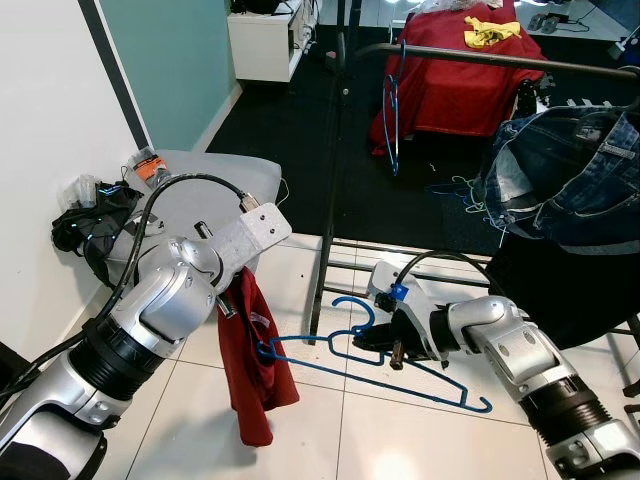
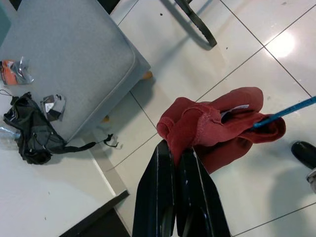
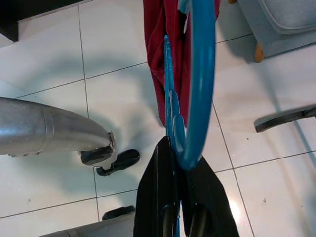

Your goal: Hang hanger

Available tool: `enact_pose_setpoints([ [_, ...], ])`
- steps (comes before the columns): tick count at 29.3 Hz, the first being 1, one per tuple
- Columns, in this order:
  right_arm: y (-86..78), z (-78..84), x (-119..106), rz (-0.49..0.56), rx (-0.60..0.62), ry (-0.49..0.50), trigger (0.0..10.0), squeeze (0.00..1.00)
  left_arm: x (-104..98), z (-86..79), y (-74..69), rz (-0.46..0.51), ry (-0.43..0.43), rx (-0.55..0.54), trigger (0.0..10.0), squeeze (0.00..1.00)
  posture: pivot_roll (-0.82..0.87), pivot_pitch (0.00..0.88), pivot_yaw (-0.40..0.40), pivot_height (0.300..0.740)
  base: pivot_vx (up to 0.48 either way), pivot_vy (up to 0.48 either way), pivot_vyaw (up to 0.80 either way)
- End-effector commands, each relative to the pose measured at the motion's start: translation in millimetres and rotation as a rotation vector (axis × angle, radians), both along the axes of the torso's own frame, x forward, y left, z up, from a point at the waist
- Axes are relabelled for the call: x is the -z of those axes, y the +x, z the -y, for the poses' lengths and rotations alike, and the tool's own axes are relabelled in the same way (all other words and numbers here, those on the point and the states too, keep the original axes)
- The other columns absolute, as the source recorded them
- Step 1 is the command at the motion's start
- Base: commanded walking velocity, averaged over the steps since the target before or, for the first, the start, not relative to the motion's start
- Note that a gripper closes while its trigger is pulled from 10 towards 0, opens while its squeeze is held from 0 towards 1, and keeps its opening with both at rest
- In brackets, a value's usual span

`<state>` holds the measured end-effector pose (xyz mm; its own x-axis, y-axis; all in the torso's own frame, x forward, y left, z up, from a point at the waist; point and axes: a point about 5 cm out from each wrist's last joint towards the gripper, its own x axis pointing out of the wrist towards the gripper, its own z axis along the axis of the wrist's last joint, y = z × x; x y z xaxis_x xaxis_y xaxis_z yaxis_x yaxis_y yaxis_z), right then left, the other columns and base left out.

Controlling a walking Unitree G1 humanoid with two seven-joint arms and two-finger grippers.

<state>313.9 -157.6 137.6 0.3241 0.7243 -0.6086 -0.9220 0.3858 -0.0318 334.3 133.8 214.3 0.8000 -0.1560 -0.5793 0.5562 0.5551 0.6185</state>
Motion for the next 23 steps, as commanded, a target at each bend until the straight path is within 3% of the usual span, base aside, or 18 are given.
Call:
enact_pose_setpoints([
  [1, 1.9, 1.2, -1, 0.013, 0.005, -0.002, 10.0, 0.0, -5, -0.7, -1.1, 0.013, 0.015, 0.005, 10.0, 0.0, -0.01, 0.145, 0.018, 0.74, 0.0, 0.0, 0.0],
  [23, 8.8, -11.0, 3, 0.003, -0.006, -0.003, 10.0, 0.0, -2, 15.6, -3.7, 0.018, 0.016, 0.062, 10.0, 0.0, -0.01, 0.152, 0.017, 0.74, 0.0, 0.0, 0.0],
])
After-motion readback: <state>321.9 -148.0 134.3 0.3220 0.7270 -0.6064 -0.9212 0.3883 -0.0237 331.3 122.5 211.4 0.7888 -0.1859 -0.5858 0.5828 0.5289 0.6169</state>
